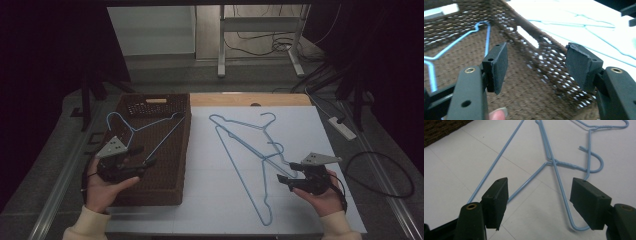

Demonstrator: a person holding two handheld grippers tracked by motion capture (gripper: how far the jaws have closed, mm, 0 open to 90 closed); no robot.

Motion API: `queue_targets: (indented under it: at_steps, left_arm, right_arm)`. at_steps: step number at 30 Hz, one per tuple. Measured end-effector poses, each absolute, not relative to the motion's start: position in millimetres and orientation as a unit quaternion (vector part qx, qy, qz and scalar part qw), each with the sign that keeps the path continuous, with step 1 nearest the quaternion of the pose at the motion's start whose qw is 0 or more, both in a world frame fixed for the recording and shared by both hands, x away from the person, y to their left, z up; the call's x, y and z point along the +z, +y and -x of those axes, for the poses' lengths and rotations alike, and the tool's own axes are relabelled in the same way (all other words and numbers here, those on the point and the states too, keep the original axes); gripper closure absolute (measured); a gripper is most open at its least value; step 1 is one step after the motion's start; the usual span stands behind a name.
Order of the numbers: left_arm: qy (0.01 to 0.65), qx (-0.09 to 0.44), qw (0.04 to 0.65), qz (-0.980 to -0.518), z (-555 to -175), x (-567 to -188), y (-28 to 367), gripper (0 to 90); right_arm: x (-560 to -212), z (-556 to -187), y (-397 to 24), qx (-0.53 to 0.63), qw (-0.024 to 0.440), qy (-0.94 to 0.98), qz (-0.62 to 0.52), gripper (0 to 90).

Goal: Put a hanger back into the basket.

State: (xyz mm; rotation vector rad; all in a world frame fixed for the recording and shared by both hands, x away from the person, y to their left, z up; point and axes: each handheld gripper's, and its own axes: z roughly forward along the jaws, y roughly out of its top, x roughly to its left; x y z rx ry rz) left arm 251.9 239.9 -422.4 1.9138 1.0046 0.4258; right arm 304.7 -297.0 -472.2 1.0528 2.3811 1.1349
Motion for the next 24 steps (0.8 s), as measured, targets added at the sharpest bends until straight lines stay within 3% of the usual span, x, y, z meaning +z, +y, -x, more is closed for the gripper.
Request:
queue_targets:
  at_steps: [24]
  left_arm:
    - [0.402,0.166,0.473,-0.766,-243,-436,228,34.3]
  right_arm:
    - [-466,-297,-296,0.411,0.177,0.822,-0.353,32.7]
